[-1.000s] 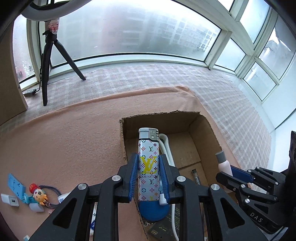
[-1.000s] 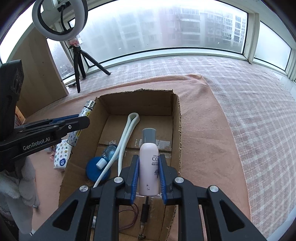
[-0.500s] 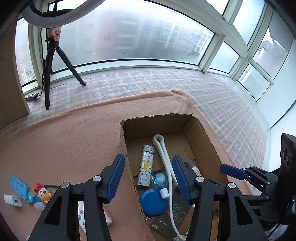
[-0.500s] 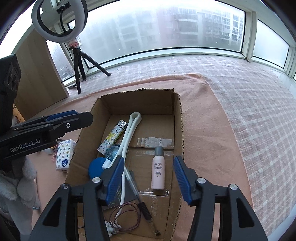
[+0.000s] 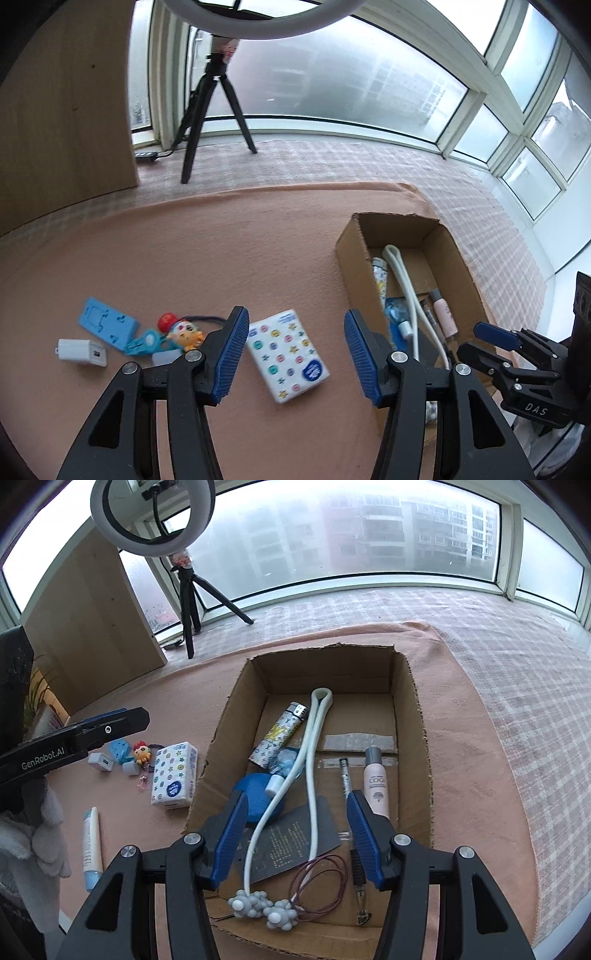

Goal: Organize objects
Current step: 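Drop the lighter and the pink bottle into the box from both grippers, then grasp the white-and-blue lotion tube with the right gripper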

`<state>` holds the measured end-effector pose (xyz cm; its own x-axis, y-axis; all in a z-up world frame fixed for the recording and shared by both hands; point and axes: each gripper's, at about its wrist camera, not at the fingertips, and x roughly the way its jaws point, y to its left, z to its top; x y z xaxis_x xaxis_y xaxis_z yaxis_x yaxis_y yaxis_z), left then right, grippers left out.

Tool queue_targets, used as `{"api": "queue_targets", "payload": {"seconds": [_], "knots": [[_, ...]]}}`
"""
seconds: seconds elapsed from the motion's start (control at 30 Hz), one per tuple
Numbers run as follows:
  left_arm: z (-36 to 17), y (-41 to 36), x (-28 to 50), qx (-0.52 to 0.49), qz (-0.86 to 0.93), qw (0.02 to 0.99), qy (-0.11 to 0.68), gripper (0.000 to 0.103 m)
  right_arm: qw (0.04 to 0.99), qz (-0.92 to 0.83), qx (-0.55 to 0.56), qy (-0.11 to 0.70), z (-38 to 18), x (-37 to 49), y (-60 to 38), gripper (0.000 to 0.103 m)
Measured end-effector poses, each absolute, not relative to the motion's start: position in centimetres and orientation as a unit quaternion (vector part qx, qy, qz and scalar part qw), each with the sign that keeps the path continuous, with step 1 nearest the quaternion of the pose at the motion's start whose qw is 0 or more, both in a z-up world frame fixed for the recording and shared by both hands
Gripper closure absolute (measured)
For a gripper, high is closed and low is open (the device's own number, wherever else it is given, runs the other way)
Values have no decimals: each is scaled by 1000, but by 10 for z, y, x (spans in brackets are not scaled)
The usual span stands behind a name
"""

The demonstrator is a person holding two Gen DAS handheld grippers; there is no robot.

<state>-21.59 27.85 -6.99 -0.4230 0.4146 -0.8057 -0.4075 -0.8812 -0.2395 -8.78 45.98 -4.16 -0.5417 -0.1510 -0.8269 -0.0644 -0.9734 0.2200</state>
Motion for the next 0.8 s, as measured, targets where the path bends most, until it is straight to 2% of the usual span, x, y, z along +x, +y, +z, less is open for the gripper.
{"api": "queue_targets", "payload": {"seconds": [0.5,0.8], "knots": [[-89,107,-184,-506,845,160,-59,45,95,-861,485,-120,-36,-72,365,51],[-115,39,-134,-534,827,142,-105,44,156,-839,510,-106,-52,-68,297,51]]}}
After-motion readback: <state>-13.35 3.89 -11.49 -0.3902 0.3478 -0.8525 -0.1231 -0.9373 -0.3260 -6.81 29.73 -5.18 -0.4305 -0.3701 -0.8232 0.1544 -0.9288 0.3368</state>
